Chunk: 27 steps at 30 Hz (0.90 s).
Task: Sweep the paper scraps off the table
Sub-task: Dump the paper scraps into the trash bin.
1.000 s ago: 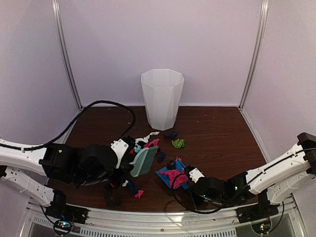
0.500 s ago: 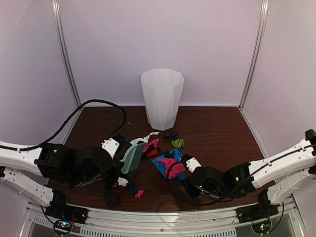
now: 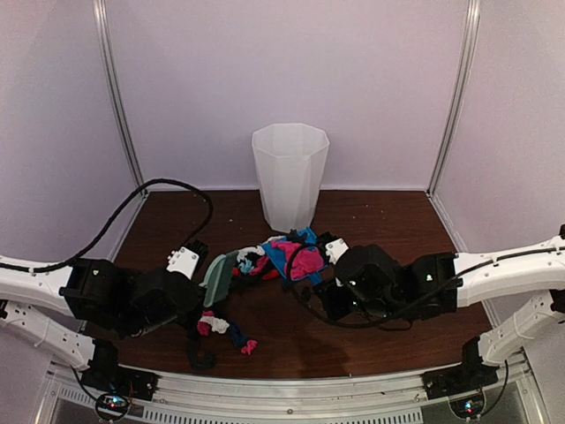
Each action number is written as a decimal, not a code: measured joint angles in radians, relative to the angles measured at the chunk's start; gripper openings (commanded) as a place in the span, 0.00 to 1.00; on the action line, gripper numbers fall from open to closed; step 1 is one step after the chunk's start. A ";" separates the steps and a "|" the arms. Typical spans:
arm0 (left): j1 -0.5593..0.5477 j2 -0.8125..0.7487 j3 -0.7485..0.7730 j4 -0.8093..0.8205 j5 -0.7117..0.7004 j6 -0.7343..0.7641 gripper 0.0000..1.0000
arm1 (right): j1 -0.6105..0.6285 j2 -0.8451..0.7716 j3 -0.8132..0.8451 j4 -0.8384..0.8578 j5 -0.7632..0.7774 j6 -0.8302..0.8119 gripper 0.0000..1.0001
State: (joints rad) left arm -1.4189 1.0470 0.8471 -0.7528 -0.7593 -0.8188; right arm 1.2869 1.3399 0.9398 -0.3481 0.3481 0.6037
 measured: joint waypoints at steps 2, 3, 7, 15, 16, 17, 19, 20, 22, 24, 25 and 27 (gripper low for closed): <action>0.022 0.000 -0.004 -0.019 -0.011 -0.023 0.00 | -0.022 0.000 0.043 -0.018 -0.011 -0.016 0.00; 0.038 -0.001 -0.007 -0.027 -0.016 -0.034 0.00 | -0.032 0.000 0.063 -0.025 -0.017 -0.025 0.00; 0.096 -0.011 -0.029 -0.035 -0.026 -0.064 0.00 | -0.079 0.011 0.145 -0.048 -0.055 -0.055 0.00; 0.144 -0.044 -0.046 -0.021 -0.001 -0.069 0.00 | -0.148 0.074 0.304 -0.079 -0.126 -0.100 0.00; 0.144 -0.055 -0.050 -0.009 0.010 -0.064 0.00 | -0.156 0.089 0.333 -0.085 -0.135 -0.103 0.00; 0.144 -0.066 -0.052 -0.003 0.022 -0.061 0.00 | -0.162 0.103 0.362 -0.089 -0.145 -0.107 0.00; 0.144 -0.083 -0.052 0.004 0.043 -0.055 0.00 | -0.175 0.133 0.417 -0.100 -0.163 -0.111 0.00; 0.144 -0.088 -0.052 0.007 0.051 -0.055 0.00 | -0.186 0.151 0.449 -0.107 -0.172 -0.114 0.00; 0.144 -0.090 -0.052 0.009 0.065 -0.061 0.00 | -0.213 0.191 0.517 -0.122 -0.188 -0.126 0.00; 0.144 -0.090 -0.052 0.005 0.067 -0.071 0.00 | -0.238 0.227 0.570 -0.135 -0.201 -0.132 0.00; 0.144 -0.091 -0.051 0.000 0.067 -0.074 0.00 | -0.253 0.246 0.599 -0.141 -0.214 -0.135 0.00; 0.144 -0.100 -0.051 0.001 0.070 -0.075 0.00 | -0.280 0.280 0.649 -0.154 -0.237 -0.138 0.00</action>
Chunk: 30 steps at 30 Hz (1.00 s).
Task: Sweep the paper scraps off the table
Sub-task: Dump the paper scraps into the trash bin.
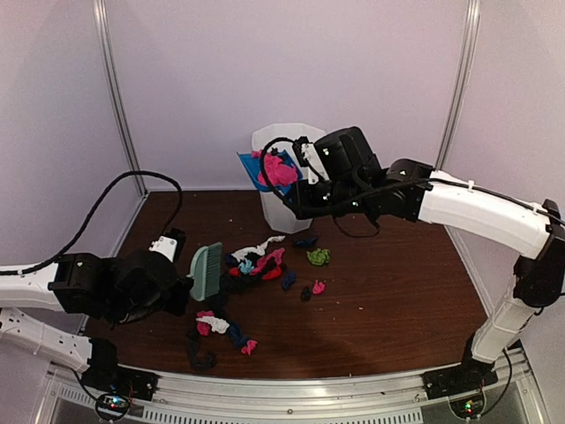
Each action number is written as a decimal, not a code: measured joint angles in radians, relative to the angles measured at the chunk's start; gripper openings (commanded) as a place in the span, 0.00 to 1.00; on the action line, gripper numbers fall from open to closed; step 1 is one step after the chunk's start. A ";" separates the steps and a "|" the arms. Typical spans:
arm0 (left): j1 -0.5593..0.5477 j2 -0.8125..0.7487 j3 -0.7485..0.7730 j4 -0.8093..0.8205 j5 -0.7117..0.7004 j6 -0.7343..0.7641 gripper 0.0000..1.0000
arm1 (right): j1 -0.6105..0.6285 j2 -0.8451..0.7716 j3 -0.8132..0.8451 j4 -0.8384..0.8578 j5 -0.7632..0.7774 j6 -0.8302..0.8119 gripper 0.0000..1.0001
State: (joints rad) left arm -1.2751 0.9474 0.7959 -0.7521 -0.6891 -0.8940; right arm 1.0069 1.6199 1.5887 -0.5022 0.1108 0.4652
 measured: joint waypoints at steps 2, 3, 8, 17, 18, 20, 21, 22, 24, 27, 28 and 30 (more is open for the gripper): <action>0.000 -0.031 -0.001 0.015 0.019 0.006 0.00 | -0.029 0.035 0.051 -0.013 -0.027 -0.006 0.00; 0.000 -0.058 -0.006 0.032 0.028 0.012 0.00 | -0.044 0.053 0.079 -0.021 -0.038 -0.010 0.00; 0.000 -0.194 -0.030 0.070 0.047 0.032 0.00 | -0.114 0.142 0.216 -0.047 -0.112 -0.017 0.00; 0.000 -0.218 -0.030 0.035 0.011 0.005 0.00 | -0.224 0.282 0.413 -0.062 -0.261 -0.005 0.00; 0.000 -0.210 -0.030 0.030 0.006 0.001 0.00 | -0.232 0.291 0.424 -0.062 -0.276 0.000 0.00; 0.000 -0.192 -0.031 0.023 0.001 -0.005 0.00 | -0.250 0.309 0.441 -0.059 -0.316 0.013 0.00; 0.000 -0.184 -0.031 0.021 -0.001 -0.007 0.00 | -0.259 0.315 0.444 -0.054 -0.334 0.019 0.00; 0.000 -0.182 -0.031 0.018 -0.003 -0.010 0.00 | -0.269 0.323 0.449 -0.050 -0.353 0.029 0.00; 0.000 -0.183 -0.031 0.016 -0.006 -0.014 0.00 | -0.289 0.337 0.451 -0.039 -0.387 0.043 0.00; 0.000 -0.185 -0.031 0.016 -0.008 -0.017 0.00 | -0.312 0.355 0.451 -0.020 -0.430 0.065 0.00; 0.000 -0.185 -0.032 0.015 -0.008 -0.017 0.00 | -0.319 0.359 0.451 -0.008 -0.443 0.071 0.00; 0.000 -0.185 -0.032 0.016 -0.010 -0.018 0.00 | -0.331 0.360 0.451 0.007 -0.466 0.090 0.00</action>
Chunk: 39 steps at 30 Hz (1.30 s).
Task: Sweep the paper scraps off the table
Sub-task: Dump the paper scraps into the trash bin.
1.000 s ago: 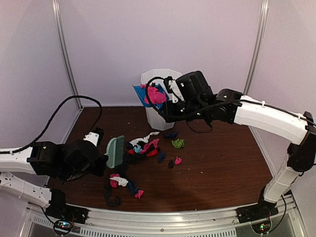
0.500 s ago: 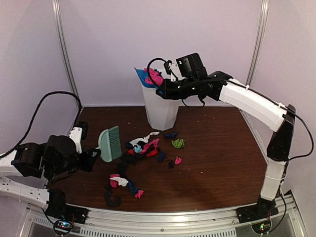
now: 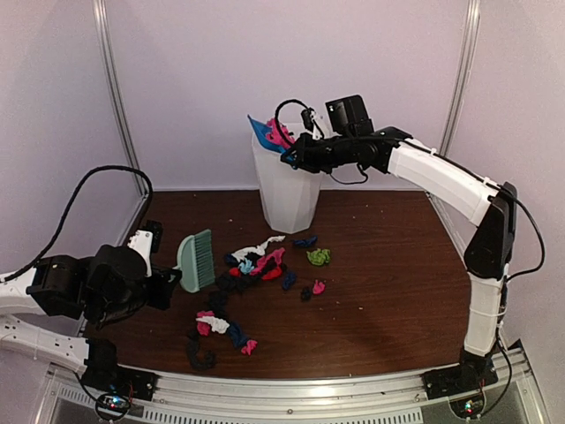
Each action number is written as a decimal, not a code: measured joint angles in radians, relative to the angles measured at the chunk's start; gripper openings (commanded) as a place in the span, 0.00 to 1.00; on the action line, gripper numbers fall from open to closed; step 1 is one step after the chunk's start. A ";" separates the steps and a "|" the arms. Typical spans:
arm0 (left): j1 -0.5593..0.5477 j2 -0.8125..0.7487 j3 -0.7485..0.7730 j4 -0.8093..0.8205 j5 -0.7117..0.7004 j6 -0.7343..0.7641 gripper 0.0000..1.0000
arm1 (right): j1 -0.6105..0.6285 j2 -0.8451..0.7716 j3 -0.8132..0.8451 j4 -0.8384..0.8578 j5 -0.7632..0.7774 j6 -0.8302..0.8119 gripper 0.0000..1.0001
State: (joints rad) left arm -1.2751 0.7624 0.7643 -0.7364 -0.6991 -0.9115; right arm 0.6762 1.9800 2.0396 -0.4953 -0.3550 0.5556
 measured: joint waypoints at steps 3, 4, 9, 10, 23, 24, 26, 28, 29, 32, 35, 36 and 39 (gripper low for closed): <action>0.000 0.001 0.000 0.000 -0.004 0.000 0.00 | -0.015 0.000 -0.002 0.031 -0.037 0.035 0.00; 0.000 0.001 0.000 0.000 -0.005 0.000 0.00 | -0.021 0.000 -0.004 0.049 -0.053 0.053 0.00; 0.000 0.002 0.000 0.000 -0.011 0.000 0.00 | -0.054 0.002 -0.022 0.143 -0.125 0.135 0.00; 0.000 0.002 0.000 0.000 -0.012 0.000 0.00 | -0.059 0.003 -0.026 0.161 -0.138 0.153 0.00; 0.000 0.011 -0.002 0.000 -0.018 0.000 0.00 | -0.088 0.003 -0.138 0.429 -0.244 0.412 0.00; 0.000 0.012 -0.002 0.000 -0.018 0.000 0.00 | -0.090 0.003 -0.143 0.451 -0.249 0.434 0.00; 0.000 0.012 -0.002 0.000 -0.018 0.000 0.00 | -0.094 0.003 -0.147 0.490 -0.257 0.481 0.00; 0.000 0.012 -0.002 0.000 -0.018 0.000 0.00 | -0.097 0.003 -0.151 0.533 -0.259 0.525 0.00; 0.000 0.012 -0.002 0.000 -0.018 0.000 0.00 | -0.098 0.003 -0.156 0.561 -0.259 0.551 0.00; 0.000 0.012 -0.002 0.000 -0.018 0.000 0.00 | -0.103 0.003 -0.192 0.645 -0.258 0.633 0.00; 0.000 0.012 -0.002 0.000 -0.018 0.000 0.00 | -0.109 0.003 -0.235 0.710 -0.259 0.718 0.00; 0.000 0.012 -0.002 0.000 -0.018 0.000 0.00 | -0.112 0.003 -0.249 0.732 -0.259 0.754 0.00; 0.000 0.011 -0.002 0.000 -0.018 0.000 0.00 | -0.117 0.003 -0.290 0.830 -0.266 0.851 0.00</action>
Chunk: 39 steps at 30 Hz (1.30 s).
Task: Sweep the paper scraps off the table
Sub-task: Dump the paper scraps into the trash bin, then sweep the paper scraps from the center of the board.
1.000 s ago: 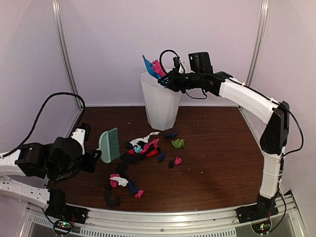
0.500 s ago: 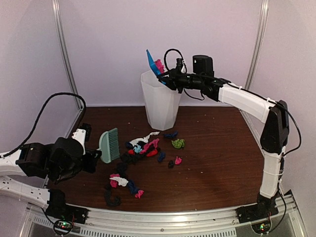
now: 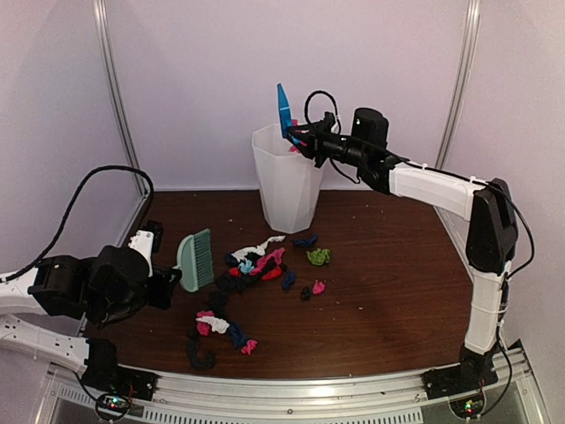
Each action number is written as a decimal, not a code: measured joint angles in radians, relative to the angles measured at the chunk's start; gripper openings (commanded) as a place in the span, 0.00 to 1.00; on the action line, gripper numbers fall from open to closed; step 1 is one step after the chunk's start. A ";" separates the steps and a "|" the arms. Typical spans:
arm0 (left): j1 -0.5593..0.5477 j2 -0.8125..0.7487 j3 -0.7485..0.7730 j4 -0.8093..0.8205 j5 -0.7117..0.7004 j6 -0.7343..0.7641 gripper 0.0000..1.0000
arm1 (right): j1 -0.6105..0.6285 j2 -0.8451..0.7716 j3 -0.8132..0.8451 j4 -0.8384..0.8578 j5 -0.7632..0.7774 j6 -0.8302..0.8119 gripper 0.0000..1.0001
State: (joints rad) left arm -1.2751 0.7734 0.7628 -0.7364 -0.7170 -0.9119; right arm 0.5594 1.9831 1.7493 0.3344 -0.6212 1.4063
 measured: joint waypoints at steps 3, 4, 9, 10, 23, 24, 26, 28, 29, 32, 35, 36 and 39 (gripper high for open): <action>0.000 0.000 0.000 0.000 0.000 0.000 0.00 | -0.003 0.000 -0.029 0.086 -0.011 0.093 0.00; 0.000 0.000 0.000 0.000 0.000 0.000 0.00 | -0.003 0.000 -0.033 0.111 -0.012 0.118 0.00; 0.000 0.000 0.000 0.000 0.000 0.000 0.00 | -0.006 0.000 -0.034 0.234 -0.026 0.225 0.00; 0.000 0.000 0.000 0.000 0.000 0.000 0.00 | -0.006 0.000 -0.034 0.262 -0.032 0.248 0.00; 0.000 0.004 0.000 0.000 0.000 0.001 0.00 | -0.005 0.000 -0.015 0.293 -0.111 0.231 0.00; 0.000 0.006 0.000 0.000 0.000 0.001 0.00 | -0.005 -0.004 -0.013 0.259 -0.114 0.199 0.00; 0.000 0.010 0.000 0.000 0.000 0.001 0.00 | -0.006 -0.020 -0.013 0.170 -0.117 0.120 0.00; 0.000 0.014 0.000 0.000 0.000 0.001 0.00 | -0.005 -0.040 -0.013 0.095 -0.118 0.048 0.00; 0.000 0.016 0.000 0.000 0.000 0.001 0.00 | -0.005 -0.053 -0.013 0.053 -0.117 0.007 0.00; 0.000 0.020 0.000 0.001 0.001 0.001 0.00 | -0.004 -0.104 -0.027 -0.051 -0.115 -0.106 0.00; 0.000 0.019 0.000 0.001 0.002 0.003 0.00 | 0.003 -0.166 -0.051 -0.147 -0.107 -0.217 0.00; 0.000 0.019 0.000 0.002 0.003 0.006 0.00 | 0.007 -0.187 -0.060 -0.183 -0.100 -0.256 0.00; 0.000 0.019 0.000 0.002 0.009 0.013 0.00 | 0.019 -0.240 -0.078 -0.288 -0.070 -0.360 0.00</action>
State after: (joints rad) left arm -1.2751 0.7925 0.7628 -0.7341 -0.7082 -0.8989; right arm 0.5785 1.7428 1.6714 0.0467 -0.6910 1.0466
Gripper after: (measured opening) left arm 0.073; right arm 0.162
